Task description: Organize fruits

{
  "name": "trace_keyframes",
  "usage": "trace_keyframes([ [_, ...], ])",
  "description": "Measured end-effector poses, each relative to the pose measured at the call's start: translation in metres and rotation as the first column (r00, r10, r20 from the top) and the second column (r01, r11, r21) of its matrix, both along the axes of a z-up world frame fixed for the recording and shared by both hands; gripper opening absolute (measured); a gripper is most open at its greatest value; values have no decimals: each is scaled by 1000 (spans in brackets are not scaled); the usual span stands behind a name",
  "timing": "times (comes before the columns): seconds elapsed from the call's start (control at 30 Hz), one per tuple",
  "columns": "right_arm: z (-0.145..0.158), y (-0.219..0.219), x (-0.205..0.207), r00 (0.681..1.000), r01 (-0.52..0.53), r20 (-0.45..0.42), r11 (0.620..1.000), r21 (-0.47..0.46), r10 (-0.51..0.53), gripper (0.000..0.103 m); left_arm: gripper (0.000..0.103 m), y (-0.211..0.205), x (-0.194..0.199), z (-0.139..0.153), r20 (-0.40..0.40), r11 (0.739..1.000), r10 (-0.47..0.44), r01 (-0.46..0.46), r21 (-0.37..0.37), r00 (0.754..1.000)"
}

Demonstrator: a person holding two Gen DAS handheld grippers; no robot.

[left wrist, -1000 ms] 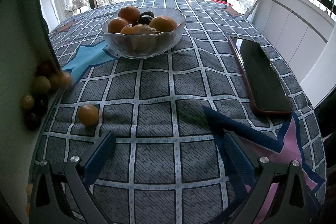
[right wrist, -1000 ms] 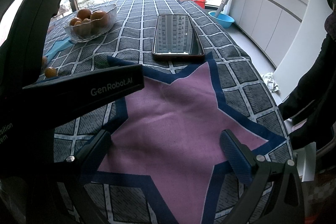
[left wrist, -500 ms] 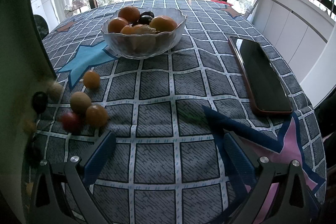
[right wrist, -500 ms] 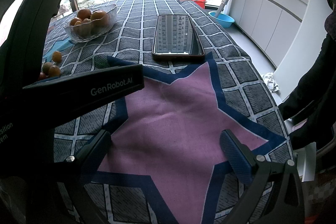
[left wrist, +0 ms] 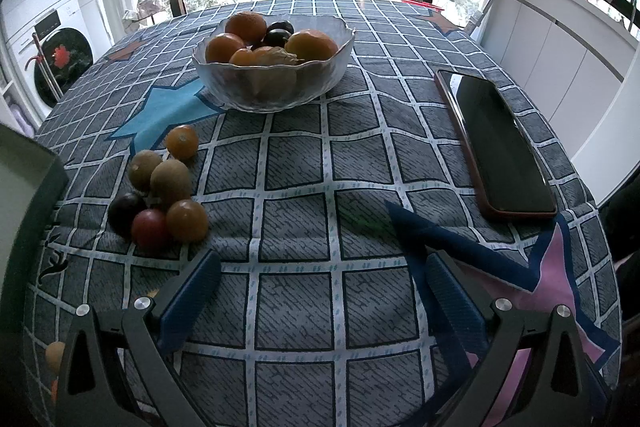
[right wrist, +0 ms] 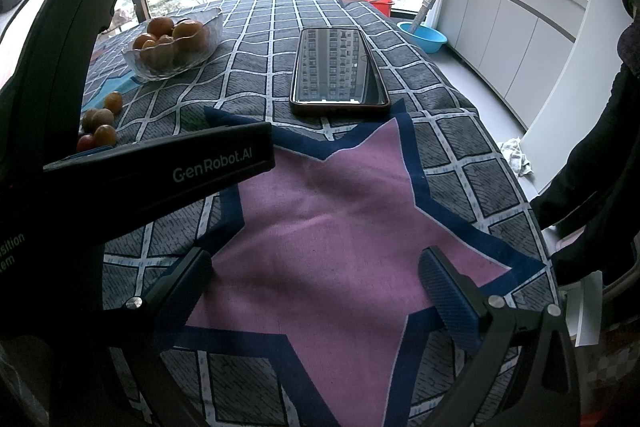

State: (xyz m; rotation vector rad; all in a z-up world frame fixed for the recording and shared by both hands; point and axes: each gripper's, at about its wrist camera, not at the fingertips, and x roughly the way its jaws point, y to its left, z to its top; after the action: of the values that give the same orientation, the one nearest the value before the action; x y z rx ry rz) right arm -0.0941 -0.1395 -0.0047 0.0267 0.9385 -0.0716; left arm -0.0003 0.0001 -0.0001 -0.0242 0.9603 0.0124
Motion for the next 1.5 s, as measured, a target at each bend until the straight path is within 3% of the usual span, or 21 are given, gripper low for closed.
trace_keyframes([
  [1.0,0,0,0,1000,0,0,1000,0,0,103,103,0,0,0,-1,1000,-1,1,1,1000],
  [1.13,0,0,0,1000,0,0,1000,1,0,103,103,3,-3,4,-5,999,-46,46,23,999],
  [1.2,0,1,1,1000,0,0,1000,1,0,103,103,15,-7,17,44,999,-34,32,31,998],
  [1.37,0,1,1,1000,-1,0,1000,1,1,103,103,50,-66,75,205,996,-88,84,31,975],
  [1.43,0,0,1,1000,0,0,1000,1,0,103,103,70,-86,82,231,993,-102,87,76,968],
  [1.47,0,0,1,1000,-1,0,1000,1,1,103,103,75,-97,86,274,985,-120,78,157,954],
  [1.5,0,0,1,1000,-1,0,1000,1,1,103,103,86,-111,82,299,986,-111,67,153,948],
])
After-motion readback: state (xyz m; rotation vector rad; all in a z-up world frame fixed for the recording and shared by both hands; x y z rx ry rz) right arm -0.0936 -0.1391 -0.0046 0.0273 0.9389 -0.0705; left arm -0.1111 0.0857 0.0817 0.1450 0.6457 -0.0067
